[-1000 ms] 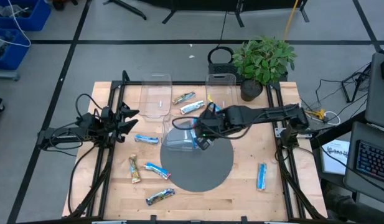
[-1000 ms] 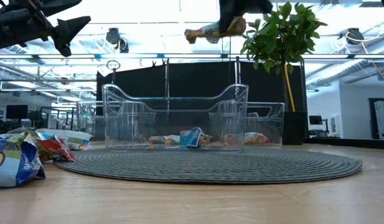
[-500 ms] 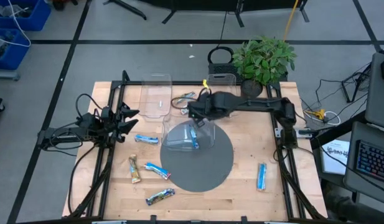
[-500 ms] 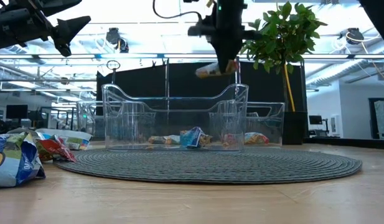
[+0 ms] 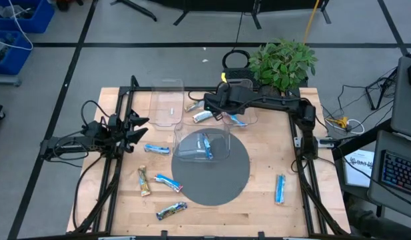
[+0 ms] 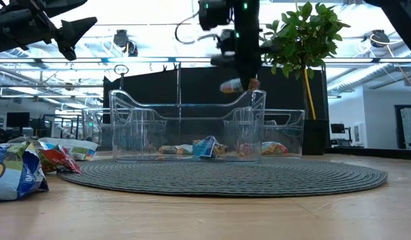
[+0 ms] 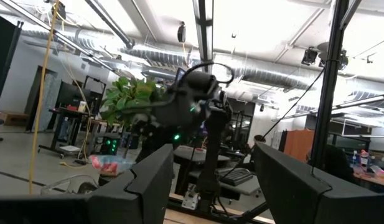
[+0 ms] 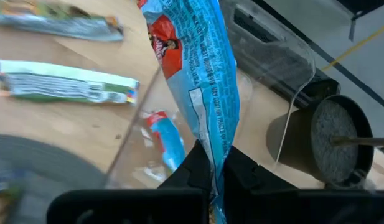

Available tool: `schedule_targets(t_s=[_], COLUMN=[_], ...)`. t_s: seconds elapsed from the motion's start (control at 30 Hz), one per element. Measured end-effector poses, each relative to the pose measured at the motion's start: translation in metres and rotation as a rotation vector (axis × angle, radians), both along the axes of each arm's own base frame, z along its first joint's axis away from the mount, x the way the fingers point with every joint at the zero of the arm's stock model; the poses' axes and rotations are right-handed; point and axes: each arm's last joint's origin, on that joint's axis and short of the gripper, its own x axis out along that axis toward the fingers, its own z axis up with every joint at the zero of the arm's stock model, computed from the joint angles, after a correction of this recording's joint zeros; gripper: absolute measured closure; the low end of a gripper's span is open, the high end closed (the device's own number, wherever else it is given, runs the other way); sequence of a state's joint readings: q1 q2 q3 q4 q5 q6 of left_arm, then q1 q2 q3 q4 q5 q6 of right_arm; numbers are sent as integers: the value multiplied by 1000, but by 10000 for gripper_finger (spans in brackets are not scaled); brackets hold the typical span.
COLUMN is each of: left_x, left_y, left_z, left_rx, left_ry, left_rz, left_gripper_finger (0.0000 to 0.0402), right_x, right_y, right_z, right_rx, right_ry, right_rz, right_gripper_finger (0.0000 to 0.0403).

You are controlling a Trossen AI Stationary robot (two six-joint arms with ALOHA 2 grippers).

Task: Pick and place Granola Bars by type
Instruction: Put the red granola bar into the top right transparent bin

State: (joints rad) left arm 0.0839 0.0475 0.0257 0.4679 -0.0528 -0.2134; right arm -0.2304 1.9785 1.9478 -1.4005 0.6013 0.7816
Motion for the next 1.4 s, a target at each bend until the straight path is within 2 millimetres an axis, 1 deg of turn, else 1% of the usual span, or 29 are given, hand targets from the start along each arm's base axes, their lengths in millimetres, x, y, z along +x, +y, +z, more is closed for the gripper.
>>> schedule_targets(t_s=[0.23, 0.43, 0.63, 0.97, 1.1, 1.4], left_x=[0, 0, 0, 0, 0, 0], left_y=[0, 0, 0, 0, 0, 0], left_z=[0, 0, 0, 0, 0, 0], left_rx=[0, 0, 0, 0, 0, 0], left_ry=[0, 0, 0, 0, 0, 0], left_rz=[0, 0, 0, 0, 0, 0], left_gripper_finger=[176, 176, 176, 176, 176, 176], right_x=[-10, -12, -13, -23, -25, -26], right_y=[-16, -22, -27, -36, -38, -51], right_z=[-28, -45, -63, -80, -81, -82], right_rx=[-12, -55, -55, -29, -25, -30], right_ry=[87, 104, 95, 173, 185, 191], right_rz=[-44, -53, -53, -32, -22, -8], right_gripper_finger=[398, 398, 398, 398, 398, 398])
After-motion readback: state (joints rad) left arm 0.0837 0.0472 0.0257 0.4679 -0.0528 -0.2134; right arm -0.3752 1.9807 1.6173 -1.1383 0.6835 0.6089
